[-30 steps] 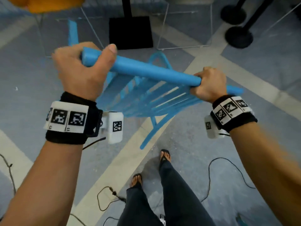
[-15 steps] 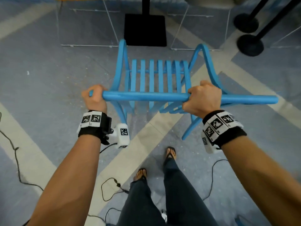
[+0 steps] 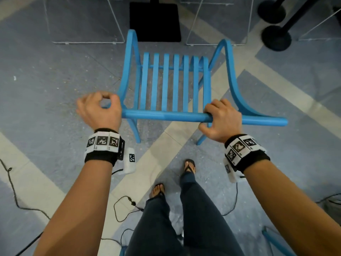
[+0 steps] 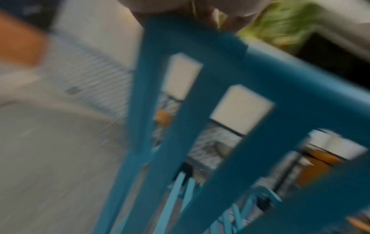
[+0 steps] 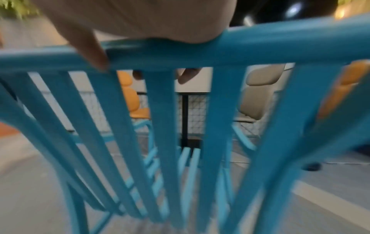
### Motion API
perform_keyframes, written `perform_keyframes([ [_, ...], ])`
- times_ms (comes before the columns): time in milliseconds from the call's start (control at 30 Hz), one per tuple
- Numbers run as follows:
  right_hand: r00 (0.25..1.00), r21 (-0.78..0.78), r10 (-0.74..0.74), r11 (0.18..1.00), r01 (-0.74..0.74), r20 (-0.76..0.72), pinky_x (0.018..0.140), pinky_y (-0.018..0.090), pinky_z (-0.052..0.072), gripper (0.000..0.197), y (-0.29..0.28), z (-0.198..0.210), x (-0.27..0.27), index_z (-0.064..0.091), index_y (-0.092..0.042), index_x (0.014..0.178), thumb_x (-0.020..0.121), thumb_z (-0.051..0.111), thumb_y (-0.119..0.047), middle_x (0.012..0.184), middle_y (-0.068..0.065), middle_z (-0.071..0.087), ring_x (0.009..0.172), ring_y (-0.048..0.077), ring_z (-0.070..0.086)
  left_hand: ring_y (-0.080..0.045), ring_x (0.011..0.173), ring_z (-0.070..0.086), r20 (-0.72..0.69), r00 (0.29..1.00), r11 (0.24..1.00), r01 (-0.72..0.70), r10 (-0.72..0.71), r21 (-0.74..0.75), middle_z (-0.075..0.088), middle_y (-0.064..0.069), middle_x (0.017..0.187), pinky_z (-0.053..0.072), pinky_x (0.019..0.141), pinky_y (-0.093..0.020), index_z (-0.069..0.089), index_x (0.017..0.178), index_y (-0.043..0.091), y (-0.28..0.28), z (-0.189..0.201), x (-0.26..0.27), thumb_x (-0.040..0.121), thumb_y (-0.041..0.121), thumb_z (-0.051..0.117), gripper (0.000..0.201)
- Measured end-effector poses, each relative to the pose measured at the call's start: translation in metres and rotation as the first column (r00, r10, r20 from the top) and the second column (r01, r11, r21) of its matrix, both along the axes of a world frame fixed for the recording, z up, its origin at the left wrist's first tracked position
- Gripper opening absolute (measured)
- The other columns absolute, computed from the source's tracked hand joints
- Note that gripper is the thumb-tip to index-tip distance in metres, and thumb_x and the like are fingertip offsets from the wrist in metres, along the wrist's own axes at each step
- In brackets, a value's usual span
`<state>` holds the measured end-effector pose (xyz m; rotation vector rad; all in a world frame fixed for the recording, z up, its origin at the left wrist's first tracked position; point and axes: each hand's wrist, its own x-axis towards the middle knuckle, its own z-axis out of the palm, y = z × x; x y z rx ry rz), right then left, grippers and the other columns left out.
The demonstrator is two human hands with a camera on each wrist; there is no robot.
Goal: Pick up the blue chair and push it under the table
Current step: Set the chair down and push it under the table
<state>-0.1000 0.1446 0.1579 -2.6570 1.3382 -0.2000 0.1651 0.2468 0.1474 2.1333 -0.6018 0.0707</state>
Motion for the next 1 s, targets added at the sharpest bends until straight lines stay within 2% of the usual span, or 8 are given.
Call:
perform_keyframes([
  [67, 0.998, -0.028, -0.045, 0.999, 0.046, 0.049, 0.049, 0.026, 0.032, 0.04, -0.006, -0.004, -0.019, 0.057, -0.015, 0.068, 0.069, 0.044, -0.053, 0.061, 0.005, 0.058, 0.06, 0.025, 0.053, -0.036, 0.079, 0.062, 0.145, 0.977, 0.987, 0.153, -0.159, 0.051, 0.07, -0.018, 0.067, 0.048, 0.074, -0.038, 0.07, 0.066, 0.008, -0.016, 0.014, -0.019, 0.073, 0.026, 0.054, 0.025],
  [133, 0.981, -0.065, -0.179, 0.981, 0.185, 0.08, 0.047, 0.025, 0.028, 0.048, -0.01, -0.007, -0.02, 0.057, -0.013, 0.059, 0.076, 0.038, -0.054, 0.048, 0.007, 0.055, 0.045, 0.025, 0.049, -0.038, 0.077, 0.063, 0.097, 0.942, 0.923, 0.288, -0.321, 0.256, 0.072, -0.019, 0.073, 0.045, 0.067, -0.036, 0.071, 0.072, 0.011, -0.032, 0.022, -0.038, 0.079, 0.032, 0.053, 0.029],
  [267, 0.953, -0.15, -0.29, 0.942, 0.301, 0.086, 0.048, 0.024, 0.022, 0.045, -0.019, -0.013, -0.008, 0.054, -0.012, 0.048, 0.078, 0.038, -0.041, 0.038, 0.006, 0.045, 0.038, 0.019, 0.032, -0.04, 0.065, 0.055, 0.035, 0.945, 0.819, 0.262, -0.324, 0.51, 0.065, -0.026, 0.069, 0.031, 0.059, -0.032, 0.07, 0.071, 0.007, -0.042, 0.024, -0.047, 0.084, 0.033, 0.05, 0.035],
  [367, 0.959, -0.161, -0.266, 0.947, 0.278, 0.092, 0.049, 0.024, 0.023, 0.043, -0.03, -0.014, -0.007, 0.053, -0.012, 0.047, 0.078, 0.036, -0.038, 0.036, 0.006, 0.045, 0.039, 0.019, 0.03, -0.04, 0.064, 0.053, 0.013, 0.955, 0.82, 0.248, -0.297, 0.516, 0.061, -0.025, 0.065, 0.03, 0.06, -0.033, 0.069, 0.071, 0.006, -0.052, 0.026, -0.044, 0.084, 0.03, 0.049, 0.034],
  [533, 0.972, -0.187, -0.216, 0.955, 0.23, 0.094, 0.049, 0.024, 0.022, 0.042, -0.078, -0.011, 0.013, 0.053, -0.012, 0.047, 0.077, 0.034, -0.035, 0.035, 0.001, 0.033, 0.035, 0.02, 0.027, -0.046, 0.076, 0.058, 0.004, 0.97, 0.84, 0.209, -0.244, 0.5, 0.065, -0.03, 0.077, 0.033, 0.063, -0.036, 0.069, 0.073, 0.006, -0.094, 0.029, -0.033, 0.083, 0.028, 0.047, 0.033],
  [666, 0.974, -0.213, -0.198, 0.952, 0.219, 0.112, 0.049, 0.024, 0.023, 0.042, -0.12, -0.014, 0.036, 0.052, -0.012, 0.047, 0.077, 0.034, -0.034, 0.032, 0.005, 0.043, 0.034, 0.02, 0.027, -0.046, 0.078, 0.058, -0.004, 0.976, 0.844, 0.191, -0.219, 0.502, 0.066, -0.03, 0.081, 0.034, 0.064, -0.036, 0.068, 0.073, 0.006, -0.133, 0.029, -0.009, 0.083, 0.029, 0.048, 0.033],
  [766, 0.977, -0.211, -0.185, 0.956, 0.204, 0.106, 0.049, 0.026, 0.025, 0.043, -0.151, -0.017, 0.053, 0.054, -0.012, 0.049, 0.079, 0.033, -0.034, 0.035, 0.003, 0.038, 0.035, 0.02, 0.03, -0.044, 0.076, 0.057, -0.006, 0.976, 0.84, 0.189, -0.216, 0.509, 0.066, -0.028, 0.08, 0.035, 0.065, -0.037, 0.068, 0.073, 0.006, -0.162, 0.028, 0.008, 0.084, 0.031, 0.047, 0.035],
  [1000, 0.978, -0.225, -0.169, 0.955, 0.193, 0.122, 0.05, 0.026, 0.025, 0.044, -0.238, -0.02, 0.112, 0.057, -0.012, 0.053, 0.079, 0.031, -0.036, 0.037, 0.002, 0.041, 0.037, 0.02, 0.033, -0.033, 0.063, 0.041, -0.002, 0.982, 0.85, 0.164, -0.188, 0.5, 0.049, -0.016, 0.056, 0.03, 0.061, -0.035, 0.066, 0.07, 0.004, -0.246, 0.027, 0.067, 0.085, 0.03, 0.046, 0.036],
])
